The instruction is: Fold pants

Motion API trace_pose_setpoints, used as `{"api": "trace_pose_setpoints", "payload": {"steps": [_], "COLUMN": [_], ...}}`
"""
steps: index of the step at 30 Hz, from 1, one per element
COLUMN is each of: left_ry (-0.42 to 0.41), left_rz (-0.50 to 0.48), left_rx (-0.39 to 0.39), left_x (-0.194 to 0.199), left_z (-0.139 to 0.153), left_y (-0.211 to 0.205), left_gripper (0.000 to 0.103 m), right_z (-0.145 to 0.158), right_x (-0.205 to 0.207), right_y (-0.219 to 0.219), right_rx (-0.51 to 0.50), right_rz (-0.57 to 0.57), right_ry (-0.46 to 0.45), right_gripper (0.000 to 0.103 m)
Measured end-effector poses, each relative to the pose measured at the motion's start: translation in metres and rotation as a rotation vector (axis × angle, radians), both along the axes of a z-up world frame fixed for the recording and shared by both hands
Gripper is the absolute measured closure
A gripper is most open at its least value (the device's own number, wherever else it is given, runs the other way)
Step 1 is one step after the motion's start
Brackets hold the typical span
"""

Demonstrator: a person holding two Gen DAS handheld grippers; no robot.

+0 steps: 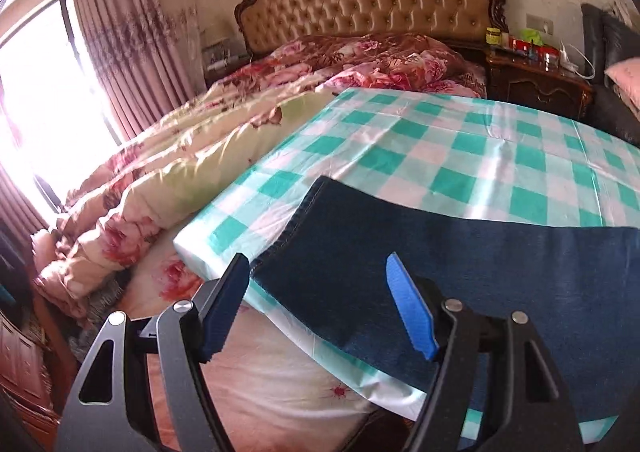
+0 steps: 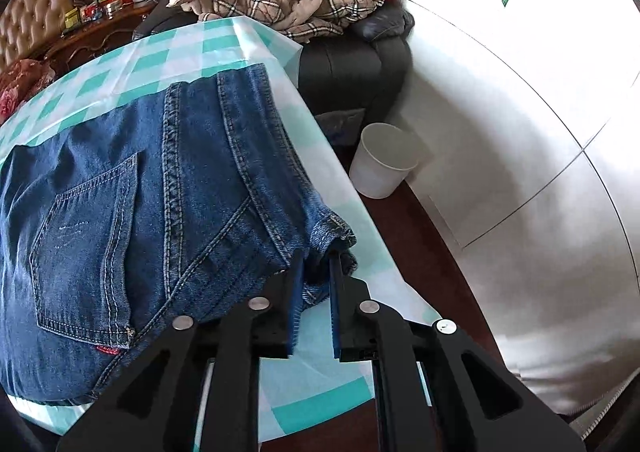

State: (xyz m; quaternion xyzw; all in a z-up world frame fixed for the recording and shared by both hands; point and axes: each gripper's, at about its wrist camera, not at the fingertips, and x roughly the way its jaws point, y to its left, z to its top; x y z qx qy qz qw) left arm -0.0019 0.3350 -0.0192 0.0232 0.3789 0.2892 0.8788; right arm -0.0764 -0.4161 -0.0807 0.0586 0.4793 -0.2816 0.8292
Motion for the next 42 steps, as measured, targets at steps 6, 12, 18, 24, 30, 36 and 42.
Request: {"api": "trace_pose_setpoints", "payload": {"steps": [6,12,18,24,30,36,42], "left_ry": [-0.012,-0.009,0.0,0.011,0.05,0.094,0.134], "left_rz": [-0.002,-0.018,-0.01,-0.202,-0.545,-0.77,-0.868], "left_rx": [0.057,0.081,0.168,0.061,-0.184,-0.239,-0.263], "left_x": [-0.006,-0.004,-0.003,0.007,0.023,0.022,0.023], "left_z": [0.02,0.025,0.031,0.029,0.016,0.005,-0.004], "left_y": [-0.029,-0.038,-0.054,-0.106,-0.203,-0.297,-0.342], "left_gripper": [0.031,0.03,0.029,0.027,0.028,0.028,0.028], "right_z": [0.011,0.033,0.053,0.051,0.05,0.055,0.051], "right_x": [-0.005,-0.01,0.0,0.014,0.019,0.011,0.013], "right_y": [-0.005,0.006,0.06,0.14,0.208,0.232,0.217], "right_rx": [-0.091,-0.192,-0.229,-0.126,-0.039,-0.024,-0.02], "right_rz": [-0.057,-0.073,0.117,0.362,0.519,0.553,0.524], "right_ry": [0.006,-0.057,-0.16,-0.197,-0.207,-0.203,-0.183], "right_gripper": [0.076,0.066,0.049,0.045,0.044,0.044,0.044]}}
